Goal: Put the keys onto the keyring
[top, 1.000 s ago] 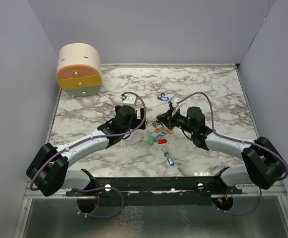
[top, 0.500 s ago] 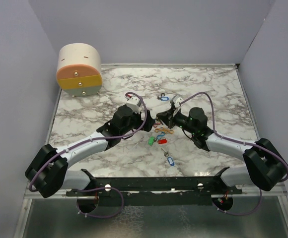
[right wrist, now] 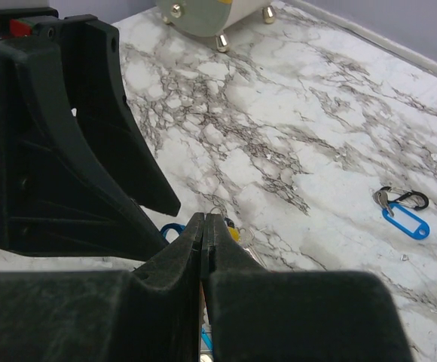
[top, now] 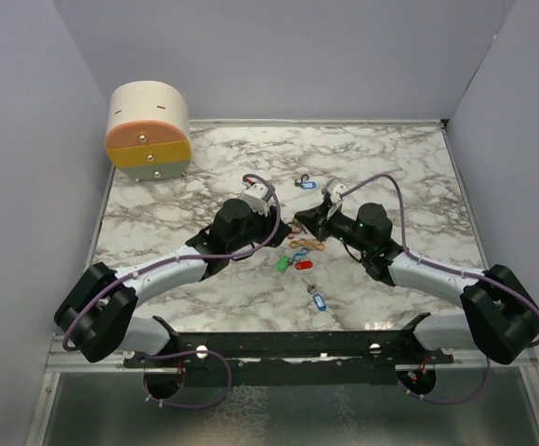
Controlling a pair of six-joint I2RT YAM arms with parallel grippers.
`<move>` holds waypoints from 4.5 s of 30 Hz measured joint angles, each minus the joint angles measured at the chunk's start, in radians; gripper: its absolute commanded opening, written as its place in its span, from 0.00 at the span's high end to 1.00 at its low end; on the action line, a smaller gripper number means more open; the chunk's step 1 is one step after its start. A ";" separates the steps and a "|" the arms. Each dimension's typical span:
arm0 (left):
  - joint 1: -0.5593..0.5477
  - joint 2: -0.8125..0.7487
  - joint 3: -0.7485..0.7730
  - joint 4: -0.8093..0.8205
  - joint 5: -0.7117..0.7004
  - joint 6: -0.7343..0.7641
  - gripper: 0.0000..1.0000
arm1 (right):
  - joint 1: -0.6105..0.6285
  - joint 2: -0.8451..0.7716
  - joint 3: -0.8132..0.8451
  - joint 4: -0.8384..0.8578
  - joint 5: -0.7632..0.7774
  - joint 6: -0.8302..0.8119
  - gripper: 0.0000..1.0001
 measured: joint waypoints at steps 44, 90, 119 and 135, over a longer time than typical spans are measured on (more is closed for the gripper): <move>0.001 0.023 -0.025 0.099 0.080 -0.005 1.00 | 0.006 -0.003 -0.004 -0.011 0.104 0.010 0.99; 0.006 -0.086 -0.068 0.053 -0.154 -0.067 0.01 | 0.006 0.009 0.040 -0.100 0.357 0.035 0.99; 0.008 -0.098 -0.068 0.031 -0.153 -0.068 0.01 | -0.334 0.617 0.544 -0.185 0.392 0.150 0.62; 0.008 -0.024 -0.066 0.031 -0.167 -0.078 0.04 | -0.285 0.218 0.192 -0.192 0.171 0.195 0.49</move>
